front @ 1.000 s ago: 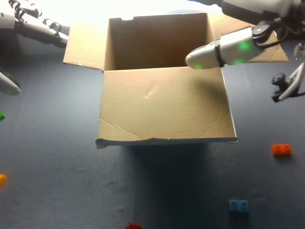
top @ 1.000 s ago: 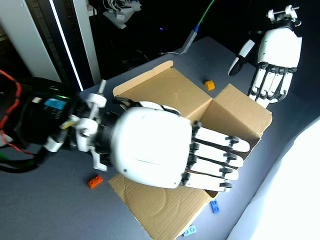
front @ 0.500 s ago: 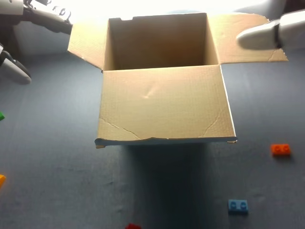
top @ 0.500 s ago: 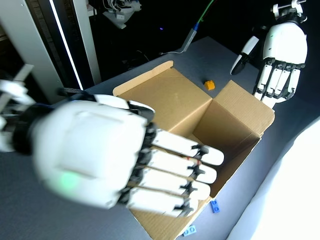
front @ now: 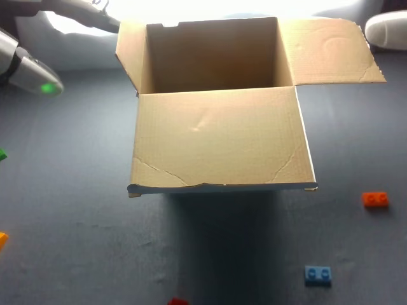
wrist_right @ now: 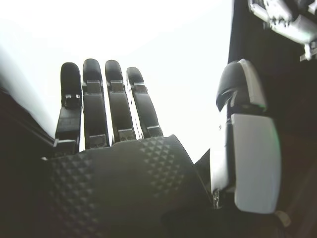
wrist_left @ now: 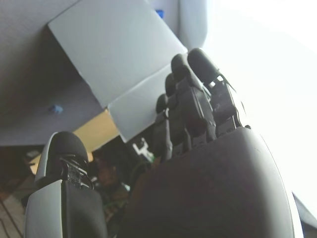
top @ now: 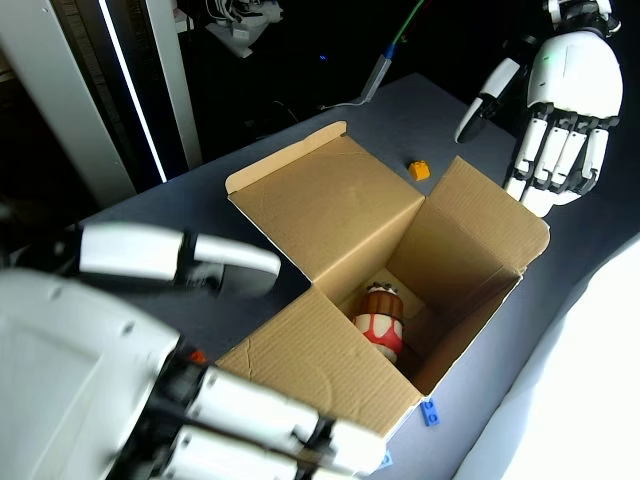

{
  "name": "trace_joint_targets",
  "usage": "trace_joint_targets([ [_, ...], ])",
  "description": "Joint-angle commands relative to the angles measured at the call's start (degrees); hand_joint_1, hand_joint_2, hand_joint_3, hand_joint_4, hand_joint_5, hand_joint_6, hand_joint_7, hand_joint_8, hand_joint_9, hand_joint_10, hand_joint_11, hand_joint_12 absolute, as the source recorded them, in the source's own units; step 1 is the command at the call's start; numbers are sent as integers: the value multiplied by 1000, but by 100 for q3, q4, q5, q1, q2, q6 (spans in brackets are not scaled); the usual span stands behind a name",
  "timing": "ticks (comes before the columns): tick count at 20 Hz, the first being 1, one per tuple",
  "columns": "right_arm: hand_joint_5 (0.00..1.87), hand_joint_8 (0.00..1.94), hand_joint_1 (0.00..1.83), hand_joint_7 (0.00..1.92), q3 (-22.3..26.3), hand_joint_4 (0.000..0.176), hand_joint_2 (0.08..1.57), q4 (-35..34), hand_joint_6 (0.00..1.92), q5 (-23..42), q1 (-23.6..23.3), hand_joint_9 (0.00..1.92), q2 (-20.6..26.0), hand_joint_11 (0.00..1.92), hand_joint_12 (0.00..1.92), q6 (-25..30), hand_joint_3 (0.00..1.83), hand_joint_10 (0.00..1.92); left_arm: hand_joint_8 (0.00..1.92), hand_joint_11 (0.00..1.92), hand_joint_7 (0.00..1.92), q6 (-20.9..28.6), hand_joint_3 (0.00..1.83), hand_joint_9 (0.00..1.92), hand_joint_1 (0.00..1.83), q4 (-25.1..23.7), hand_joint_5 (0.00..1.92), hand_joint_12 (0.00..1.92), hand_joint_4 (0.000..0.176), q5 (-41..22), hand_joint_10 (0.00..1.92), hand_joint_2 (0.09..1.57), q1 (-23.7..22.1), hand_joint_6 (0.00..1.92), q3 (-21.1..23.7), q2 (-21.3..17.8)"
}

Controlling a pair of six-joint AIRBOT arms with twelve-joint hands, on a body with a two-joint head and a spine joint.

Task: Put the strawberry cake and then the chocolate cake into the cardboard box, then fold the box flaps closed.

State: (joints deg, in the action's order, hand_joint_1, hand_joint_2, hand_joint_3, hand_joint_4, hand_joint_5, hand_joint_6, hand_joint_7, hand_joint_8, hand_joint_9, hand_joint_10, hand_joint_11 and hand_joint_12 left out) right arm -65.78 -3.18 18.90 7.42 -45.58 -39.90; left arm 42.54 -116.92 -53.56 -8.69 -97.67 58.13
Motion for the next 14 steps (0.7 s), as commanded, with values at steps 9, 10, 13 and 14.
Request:
trace_joint_targets([
  [9,208,3,0,242,-208,0,1195,-477,1,1575,995,270,124,0,790,-414,8,0,0,0,315,79,6,430,0,425,205,1307,38,110,0,1190,-224,0,423,-102],
  [10,205,6,0,258,-209,0,1194,-652,0,1701,1153,271,124,0,765,-504,5,0,0,0,308,80,6,421,0,413,198,1305,38,108,0,1192,-227,0,481,-119],
  [13,202,4,0,269,-211,0,1190,-1020,0,2195,1644,278,106,0,792,-728,0,7,2,0,310,97,5,429,0,350,203,1305,47,107,4,1191,-228,2,641,-138],
  [14,211,8,0,281,-211,0,1186,-1020,4,2260,1715,286,98,0,801,-728,0,10,7,0,324,96,3,436,0,343,208,1307,49,99,7,1189,-228,5,670,-127],
])
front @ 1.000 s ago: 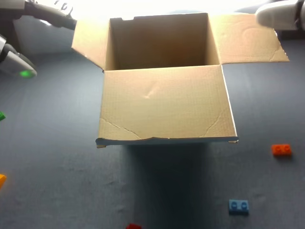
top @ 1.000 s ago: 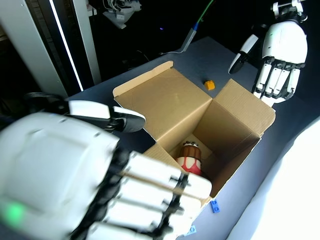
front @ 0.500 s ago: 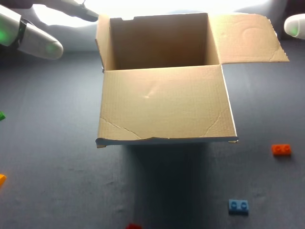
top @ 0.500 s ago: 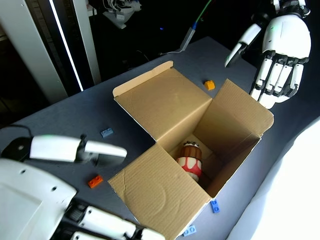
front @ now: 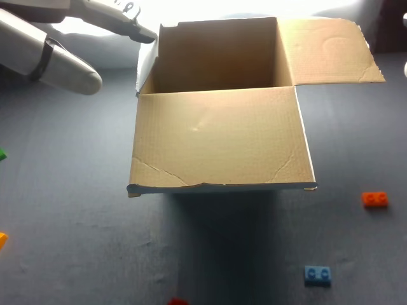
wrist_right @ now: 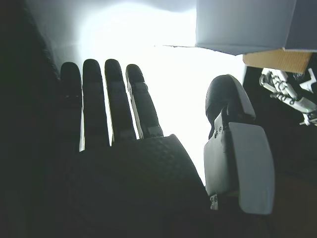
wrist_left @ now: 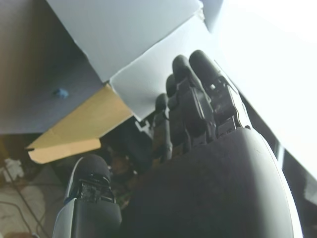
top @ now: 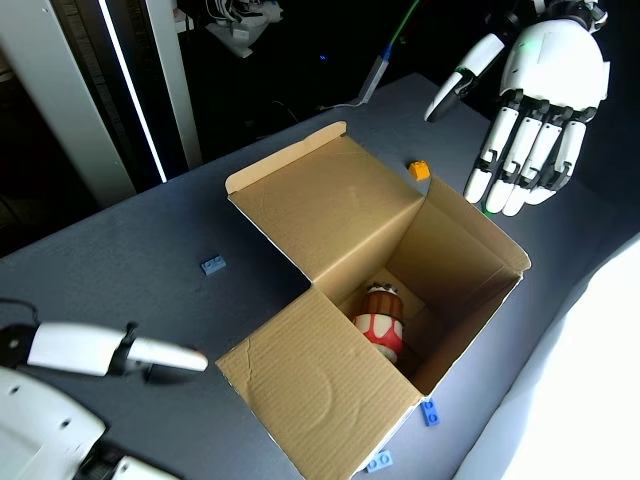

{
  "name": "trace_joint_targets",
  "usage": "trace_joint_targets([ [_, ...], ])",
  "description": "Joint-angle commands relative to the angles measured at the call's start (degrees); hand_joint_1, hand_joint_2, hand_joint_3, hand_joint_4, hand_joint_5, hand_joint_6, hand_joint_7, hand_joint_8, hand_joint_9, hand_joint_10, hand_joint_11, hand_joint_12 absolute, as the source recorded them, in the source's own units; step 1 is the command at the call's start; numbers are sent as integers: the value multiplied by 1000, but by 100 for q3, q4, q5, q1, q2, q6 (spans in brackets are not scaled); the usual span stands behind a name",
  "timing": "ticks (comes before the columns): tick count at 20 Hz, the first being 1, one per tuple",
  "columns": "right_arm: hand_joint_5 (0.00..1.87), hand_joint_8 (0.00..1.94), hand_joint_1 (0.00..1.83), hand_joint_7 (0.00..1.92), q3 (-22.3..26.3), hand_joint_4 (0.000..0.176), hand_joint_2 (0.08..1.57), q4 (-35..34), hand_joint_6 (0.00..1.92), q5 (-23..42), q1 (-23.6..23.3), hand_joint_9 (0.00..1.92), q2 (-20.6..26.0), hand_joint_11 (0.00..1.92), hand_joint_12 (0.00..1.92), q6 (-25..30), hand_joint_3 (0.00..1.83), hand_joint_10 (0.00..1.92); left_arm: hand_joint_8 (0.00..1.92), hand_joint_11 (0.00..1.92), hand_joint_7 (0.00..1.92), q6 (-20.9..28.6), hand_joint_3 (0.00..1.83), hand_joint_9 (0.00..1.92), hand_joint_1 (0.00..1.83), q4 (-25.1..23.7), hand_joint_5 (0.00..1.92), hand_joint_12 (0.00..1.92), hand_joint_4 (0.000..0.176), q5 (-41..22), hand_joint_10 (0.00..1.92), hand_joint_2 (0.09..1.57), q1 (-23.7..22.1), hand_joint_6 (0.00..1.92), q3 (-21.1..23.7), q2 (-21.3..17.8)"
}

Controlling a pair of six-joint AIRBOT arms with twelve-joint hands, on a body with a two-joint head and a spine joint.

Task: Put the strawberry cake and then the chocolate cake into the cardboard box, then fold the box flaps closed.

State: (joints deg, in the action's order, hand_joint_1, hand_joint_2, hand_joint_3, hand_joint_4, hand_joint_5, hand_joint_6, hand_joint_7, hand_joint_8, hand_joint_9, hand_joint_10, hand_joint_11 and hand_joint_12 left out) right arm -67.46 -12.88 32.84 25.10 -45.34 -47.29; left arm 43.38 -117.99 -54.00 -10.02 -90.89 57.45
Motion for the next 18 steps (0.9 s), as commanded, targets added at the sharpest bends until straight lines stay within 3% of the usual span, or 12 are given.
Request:
trace_joint_targets([
  [1,213,4,0,276,-42,0,1185,-49,4,878,12,286,60,0,782,10,0,8,9,10,332,12,0,440,0,425,216,1308,49,126,8,1183,-94,7,4,-29],
  [7,214,1,0,273,-41,0,1187,-50,0,1366,623,286,-123,0,775,-43,0,3,3,17,313,-104,4,438,0,249,206,1310,27,136,6,1199,-17,1,-119,237],
  [11,204,0,0,242,-39,0,1191,45,0,1413,923,256,-284,0,728,-63,0,0,4,9,320,-323,1,425,0,179,217,1310,26,135,0,1194,2,5,-369,601],
  [12,186,6,0,222,-37,0,1195,161,6,1423,977,244,-347,0,641,-66,0,4,3,0,326,-423,2,418,0,154,246,1341,31,134,1,1200,2,10,-416,697],
  [18,202,12,0,261,70,0,1198,224,7,1422,1054,271,-609,0,717,-395,1,11,3,7,329,-590,5,432,0,35,307,1329,26,80,7,1217,141,23,-450,854],
])
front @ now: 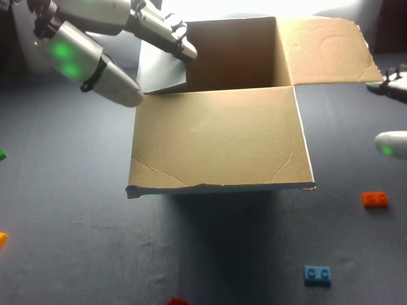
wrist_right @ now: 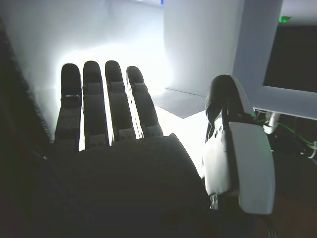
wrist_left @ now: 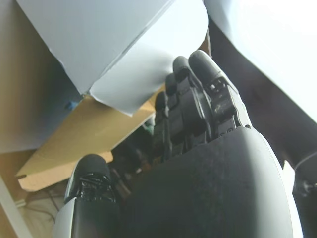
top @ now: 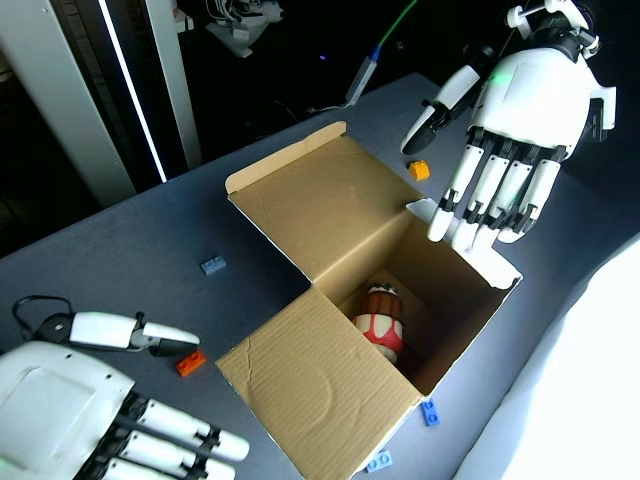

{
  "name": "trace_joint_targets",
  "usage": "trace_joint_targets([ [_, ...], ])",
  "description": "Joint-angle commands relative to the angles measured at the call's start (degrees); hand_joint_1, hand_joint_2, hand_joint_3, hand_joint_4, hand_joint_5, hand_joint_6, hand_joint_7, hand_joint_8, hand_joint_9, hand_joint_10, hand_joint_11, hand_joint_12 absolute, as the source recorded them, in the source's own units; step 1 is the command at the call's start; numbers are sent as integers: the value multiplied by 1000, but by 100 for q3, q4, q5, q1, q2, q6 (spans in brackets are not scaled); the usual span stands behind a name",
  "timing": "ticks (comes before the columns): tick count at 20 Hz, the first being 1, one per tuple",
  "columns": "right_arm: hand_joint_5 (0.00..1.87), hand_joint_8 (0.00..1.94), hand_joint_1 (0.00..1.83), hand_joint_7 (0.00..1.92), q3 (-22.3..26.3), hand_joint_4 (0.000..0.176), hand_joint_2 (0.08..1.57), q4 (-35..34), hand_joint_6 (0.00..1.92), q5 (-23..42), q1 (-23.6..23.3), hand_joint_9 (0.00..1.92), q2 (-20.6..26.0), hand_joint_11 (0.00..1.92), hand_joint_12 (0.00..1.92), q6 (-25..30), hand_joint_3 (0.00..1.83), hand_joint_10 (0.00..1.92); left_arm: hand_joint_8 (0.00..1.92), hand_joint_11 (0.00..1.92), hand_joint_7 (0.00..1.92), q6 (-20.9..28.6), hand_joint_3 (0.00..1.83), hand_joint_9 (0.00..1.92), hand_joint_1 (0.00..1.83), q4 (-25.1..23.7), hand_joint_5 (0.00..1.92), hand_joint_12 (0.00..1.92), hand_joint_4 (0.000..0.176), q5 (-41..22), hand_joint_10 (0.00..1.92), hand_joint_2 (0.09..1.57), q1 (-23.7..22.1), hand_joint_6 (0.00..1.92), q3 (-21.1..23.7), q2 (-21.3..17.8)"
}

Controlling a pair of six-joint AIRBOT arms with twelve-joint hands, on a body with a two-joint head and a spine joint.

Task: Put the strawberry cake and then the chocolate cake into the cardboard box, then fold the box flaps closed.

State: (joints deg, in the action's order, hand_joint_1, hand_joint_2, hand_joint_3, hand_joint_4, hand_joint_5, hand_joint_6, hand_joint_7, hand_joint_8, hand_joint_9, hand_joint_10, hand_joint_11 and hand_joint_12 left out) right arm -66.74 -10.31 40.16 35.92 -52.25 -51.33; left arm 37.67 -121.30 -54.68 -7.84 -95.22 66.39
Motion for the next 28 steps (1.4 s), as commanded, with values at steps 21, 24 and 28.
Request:
trace_joint_targets([
  [21,223,0,0,276,11,0,1204,-141,6,662,-1150,276,-307,0,711,-442,0,0,1,0,350,-279,0,434,20,263,396,1344,0,150,0,1224,394,8,41,30],
  [24,207,0,0,254,15,0,1197,-141,3,662,-1312,248,-199,0,654,-325,0,1,5,0,366,-278,9,451,6,266,391,1349,0,169,7,1251,305,4,10,31],
  [28,202,1,0,238,110,0,1197,-141,3,539,-1526,240,-100,0,590,-170,0,3,4,0,327,-278,3,411,13,323,352,1330,0,169,2,1248,4,1,-181,98],
])
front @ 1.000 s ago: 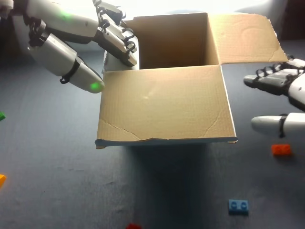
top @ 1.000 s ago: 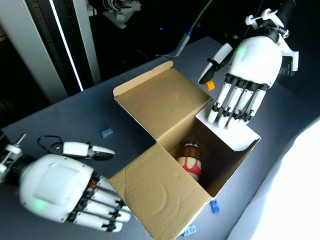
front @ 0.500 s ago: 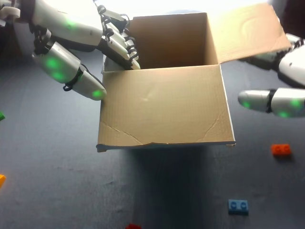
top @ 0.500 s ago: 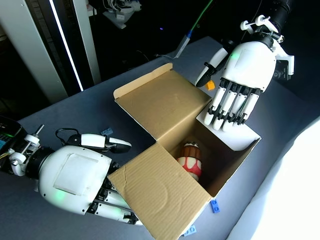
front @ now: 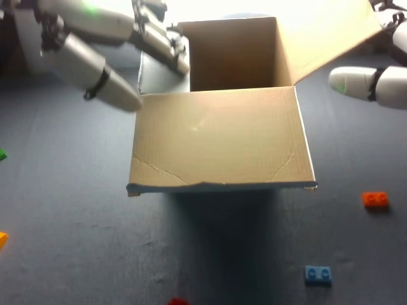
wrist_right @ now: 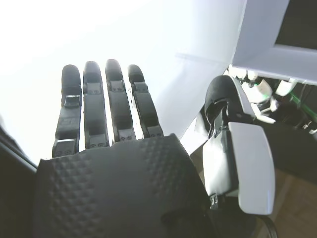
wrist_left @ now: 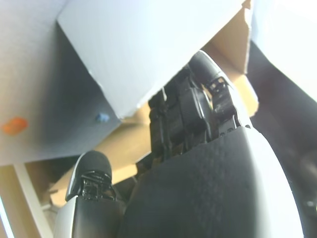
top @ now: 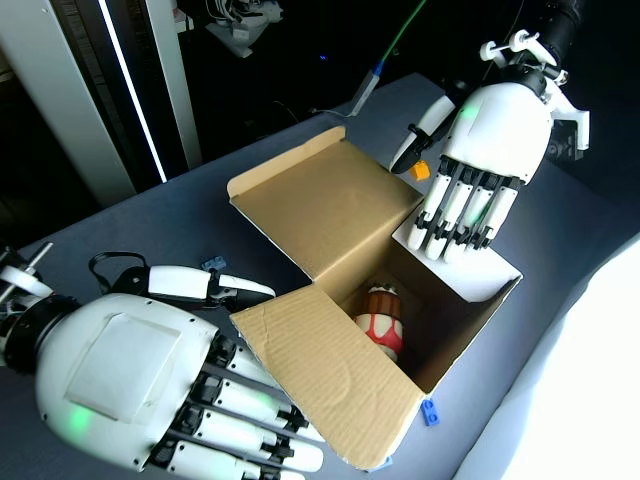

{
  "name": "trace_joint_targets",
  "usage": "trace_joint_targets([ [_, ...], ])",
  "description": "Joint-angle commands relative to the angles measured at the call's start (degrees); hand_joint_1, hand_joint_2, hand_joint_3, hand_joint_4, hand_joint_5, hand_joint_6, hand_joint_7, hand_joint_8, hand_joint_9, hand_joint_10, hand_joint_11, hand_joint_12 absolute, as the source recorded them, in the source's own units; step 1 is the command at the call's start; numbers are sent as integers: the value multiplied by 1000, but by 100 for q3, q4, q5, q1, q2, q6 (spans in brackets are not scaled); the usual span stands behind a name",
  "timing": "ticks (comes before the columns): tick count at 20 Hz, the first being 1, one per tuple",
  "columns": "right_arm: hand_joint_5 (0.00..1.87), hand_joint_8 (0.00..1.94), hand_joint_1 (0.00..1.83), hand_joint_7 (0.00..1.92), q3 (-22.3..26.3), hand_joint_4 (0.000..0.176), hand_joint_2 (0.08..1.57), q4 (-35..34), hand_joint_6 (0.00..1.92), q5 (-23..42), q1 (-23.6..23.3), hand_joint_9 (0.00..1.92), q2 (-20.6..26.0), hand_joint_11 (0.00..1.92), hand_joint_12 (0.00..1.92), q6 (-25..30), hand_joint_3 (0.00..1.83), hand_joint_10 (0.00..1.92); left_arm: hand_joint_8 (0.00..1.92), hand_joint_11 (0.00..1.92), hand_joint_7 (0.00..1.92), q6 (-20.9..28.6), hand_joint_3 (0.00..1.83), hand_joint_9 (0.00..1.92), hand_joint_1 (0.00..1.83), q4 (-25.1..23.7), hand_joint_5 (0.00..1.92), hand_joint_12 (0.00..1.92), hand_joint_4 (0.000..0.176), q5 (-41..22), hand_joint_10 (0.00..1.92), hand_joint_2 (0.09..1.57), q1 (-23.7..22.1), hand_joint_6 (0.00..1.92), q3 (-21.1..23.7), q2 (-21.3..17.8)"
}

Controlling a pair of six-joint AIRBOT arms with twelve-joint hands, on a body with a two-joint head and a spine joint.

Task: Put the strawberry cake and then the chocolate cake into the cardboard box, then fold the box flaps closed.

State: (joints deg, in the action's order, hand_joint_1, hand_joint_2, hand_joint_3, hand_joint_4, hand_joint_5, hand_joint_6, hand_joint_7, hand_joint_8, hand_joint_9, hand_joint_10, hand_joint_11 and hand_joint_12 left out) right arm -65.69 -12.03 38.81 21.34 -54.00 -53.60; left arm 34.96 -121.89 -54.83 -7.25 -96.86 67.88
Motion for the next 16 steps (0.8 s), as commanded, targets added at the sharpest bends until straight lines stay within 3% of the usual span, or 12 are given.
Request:
trace_joint_targets([
  [1,202,1,0,238,65,0,1197,33,3,653,-134,240,101,0,590,57,0,3,4,0,327,-7,3,411,13,382,352,1330,0,183,2,1248,-118,1,-108,-15],
  [8,173,7,0,241,452,0,1216,33,7,39,-636,252,143,0,680,63,3,5,3,0,318,191,0,418,0,332,351,1336,0,20,4,1241,-443,3,-777,24],
  [16,168,0,0,215,555,0,1217,-5,5,-1139,-1167,213,-90,0,548,45,0,1,3,0,334,320,0,429,0,25,345,1374,0,-371,6,1231,-507,0,-1121,-351],
])
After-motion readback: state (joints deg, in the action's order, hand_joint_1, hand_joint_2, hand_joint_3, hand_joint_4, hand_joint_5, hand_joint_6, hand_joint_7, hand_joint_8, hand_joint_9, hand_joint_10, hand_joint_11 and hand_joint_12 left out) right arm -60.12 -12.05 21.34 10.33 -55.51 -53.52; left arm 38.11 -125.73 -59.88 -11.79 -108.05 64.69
